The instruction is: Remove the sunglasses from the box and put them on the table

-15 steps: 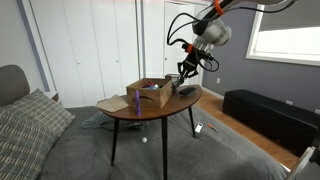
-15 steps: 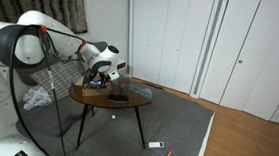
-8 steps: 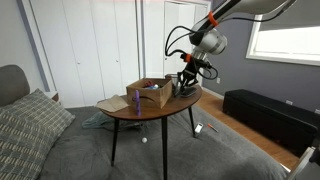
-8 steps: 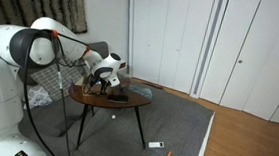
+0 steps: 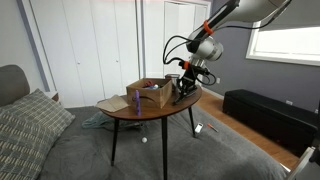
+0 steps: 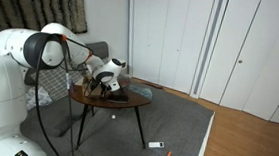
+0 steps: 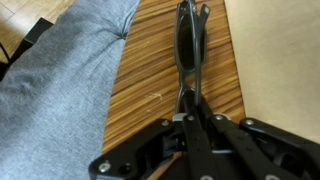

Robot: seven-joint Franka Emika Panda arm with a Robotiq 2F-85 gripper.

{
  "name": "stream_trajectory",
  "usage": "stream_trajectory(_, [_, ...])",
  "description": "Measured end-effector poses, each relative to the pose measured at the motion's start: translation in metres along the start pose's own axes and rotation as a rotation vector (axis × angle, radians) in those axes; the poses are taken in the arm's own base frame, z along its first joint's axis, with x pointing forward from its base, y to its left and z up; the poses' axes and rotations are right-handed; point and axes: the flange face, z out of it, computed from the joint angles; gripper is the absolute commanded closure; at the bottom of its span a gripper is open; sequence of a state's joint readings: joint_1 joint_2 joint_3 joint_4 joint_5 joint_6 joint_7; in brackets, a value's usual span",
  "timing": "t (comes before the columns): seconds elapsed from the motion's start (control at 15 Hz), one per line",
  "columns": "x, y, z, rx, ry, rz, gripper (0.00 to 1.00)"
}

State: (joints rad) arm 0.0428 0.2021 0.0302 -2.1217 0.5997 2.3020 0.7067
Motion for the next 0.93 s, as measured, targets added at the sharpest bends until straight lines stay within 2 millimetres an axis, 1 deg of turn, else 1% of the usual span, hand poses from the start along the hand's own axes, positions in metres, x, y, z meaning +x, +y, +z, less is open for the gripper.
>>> stream_trajectory(0.07, [0.001, -0.001, 0.001, 0.000, 0.000, 0.000, 0.98])
stream_trajectory(0.2, [0.001, -0.002, 0.001, 0.000, 0.000, 0.000, 0.84])
stream_trajectory(0.27, [0.001, -0.002, 0.001, 0.001, 0.000, -0.001, 0.74])
stream_trajectory(0.33, [0.001, -0.002, 0.001, 0.001, 0.000, -0.001, 0.67])
stream_trajectory(0.47, [0.001, -0.003, 0.000, 0.003, 0.001, -0.003, 0.56])
stream_trajectory(0.8, [-0.004, -0.008, -0.003, 0.006, 0.005, -0.018, 0.41])
stream_trajectory(0.87, [-0.006, -0.010, -0.004, 0.008, 0.008, -0.025, 0.30])
stream_trajectory(0.93, [-0.010, -0.012, -0.007, 0.009, 0.012, -0.035, 0.23])
